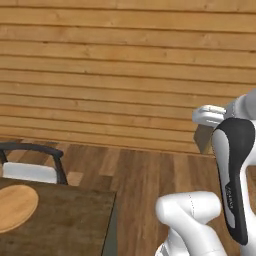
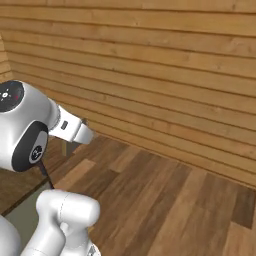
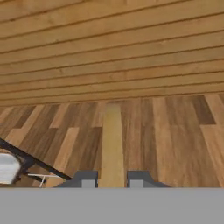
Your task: Start the toaster. Once the lever pops up, take the bread to the plate on the dining counter.
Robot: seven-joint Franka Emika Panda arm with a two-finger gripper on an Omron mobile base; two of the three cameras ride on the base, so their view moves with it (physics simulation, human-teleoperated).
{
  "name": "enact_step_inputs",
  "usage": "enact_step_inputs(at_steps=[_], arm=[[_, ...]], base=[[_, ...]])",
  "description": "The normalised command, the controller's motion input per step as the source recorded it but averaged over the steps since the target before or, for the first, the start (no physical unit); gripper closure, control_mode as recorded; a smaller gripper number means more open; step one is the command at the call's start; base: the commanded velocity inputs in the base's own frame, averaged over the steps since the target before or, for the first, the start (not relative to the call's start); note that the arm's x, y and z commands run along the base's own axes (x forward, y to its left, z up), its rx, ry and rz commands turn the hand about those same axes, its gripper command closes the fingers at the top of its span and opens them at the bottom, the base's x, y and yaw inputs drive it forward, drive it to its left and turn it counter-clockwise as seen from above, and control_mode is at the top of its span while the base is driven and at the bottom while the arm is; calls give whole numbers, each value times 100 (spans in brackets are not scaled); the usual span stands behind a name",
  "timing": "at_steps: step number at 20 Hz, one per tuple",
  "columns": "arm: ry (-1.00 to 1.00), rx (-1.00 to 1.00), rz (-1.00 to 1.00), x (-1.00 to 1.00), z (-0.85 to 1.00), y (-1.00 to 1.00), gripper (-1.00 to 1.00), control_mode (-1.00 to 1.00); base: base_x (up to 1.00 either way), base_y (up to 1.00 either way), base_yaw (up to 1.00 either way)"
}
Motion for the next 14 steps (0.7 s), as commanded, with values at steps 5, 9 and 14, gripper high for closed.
enact_step_inputs(at_steps=[5, 9, 14], arm=[[0, 0, 0, 0, 0, 0, 100, 100], [0, 0, 0, 0, 0, 0, 100, 100], [0, 0, 0, 0, 0, 0, 100, 100]], base=[[100, -51, 31], [100, -49, 36], [100, -38, 45]])
